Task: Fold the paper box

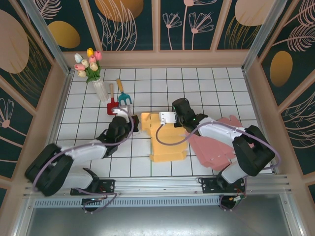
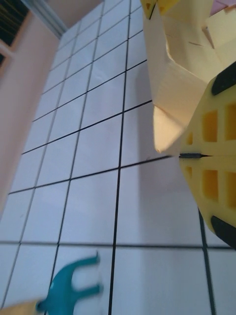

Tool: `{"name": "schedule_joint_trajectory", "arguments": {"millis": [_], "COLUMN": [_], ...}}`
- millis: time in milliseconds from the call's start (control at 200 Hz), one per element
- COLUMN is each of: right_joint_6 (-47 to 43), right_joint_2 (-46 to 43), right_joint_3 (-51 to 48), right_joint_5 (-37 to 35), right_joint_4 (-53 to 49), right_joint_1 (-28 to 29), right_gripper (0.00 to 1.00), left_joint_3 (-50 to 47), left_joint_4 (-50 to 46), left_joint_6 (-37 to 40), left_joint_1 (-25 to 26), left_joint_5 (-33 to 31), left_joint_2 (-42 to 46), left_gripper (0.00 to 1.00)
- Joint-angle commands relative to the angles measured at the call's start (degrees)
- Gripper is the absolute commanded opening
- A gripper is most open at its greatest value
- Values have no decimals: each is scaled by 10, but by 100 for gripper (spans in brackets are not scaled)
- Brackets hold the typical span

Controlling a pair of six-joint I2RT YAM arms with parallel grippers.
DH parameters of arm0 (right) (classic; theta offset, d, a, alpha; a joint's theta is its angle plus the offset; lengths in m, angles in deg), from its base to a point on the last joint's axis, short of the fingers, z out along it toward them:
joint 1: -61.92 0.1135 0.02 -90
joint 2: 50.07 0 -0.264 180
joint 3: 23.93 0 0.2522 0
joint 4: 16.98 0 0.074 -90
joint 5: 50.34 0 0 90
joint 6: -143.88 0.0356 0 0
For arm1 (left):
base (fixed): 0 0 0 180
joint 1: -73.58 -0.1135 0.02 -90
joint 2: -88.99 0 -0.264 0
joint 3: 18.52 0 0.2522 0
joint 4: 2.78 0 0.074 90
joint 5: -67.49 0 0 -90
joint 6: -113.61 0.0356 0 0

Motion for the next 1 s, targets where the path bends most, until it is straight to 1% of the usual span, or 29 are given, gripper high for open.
{"name": "schedule_joint_trajectory", "arguments": {"millis": [0,95,150,190,240,290,370,460,545,606,666,766,901,996], "right_joint_6": [-69,-102,-112,-113,-113,-115,-134,-150,-145,-144,-145,-148,-155,-173], "right_joint_2": [-34,-51,-56,-56,-53,-47,-30,-15,-12,-9,-4,9,12,18], "right_joint_3": [-40,-77,-92,-100,-104,-106,-118,-129,-135,-143,-151,-164,-175,-187], "right_joint_5": [-44,-39,-38,-37,-36,-36,-44,-48,-38,-30,-23,-17,10,14], "right_joint_4": [141,236,296,333,352,364,397,422,420,420,422,423,395,413], "right_joint_1": [20,38,49,56,65,77,93,103,103,102,102,100,90,84], "right_gripper": [0,0,0,0,0,0,0,0,0,0,0,0,0,0], "left_joint_3": [-64,-109,-131,-148,-167,-174,-175,-174,-168,-174,-187,-203,-203,-204], "left_joint_4": [16,11,24,47,87,109,121,117,84,83,102,131,151,177], "left_joint_6": [9,2,3,12,33,50,71,76,47,36,26,19,23,36], "left_joint_1": [-2,-2,-2,-2,-2,-2,-2,-2,-2,-2,-2,-2,-2,-2], "left_joint_5": [-68,-102,-107,-98,-73,-57,-59,-89,-141,-155,-161,-148,-91,-71], "left_joint_2": [78,140,160,169,174,174,170,163,154,149,143,131,111,83], "left_gripper": [0,1,8,14,22,25,27,29,29,30,32,32,32,32]}}
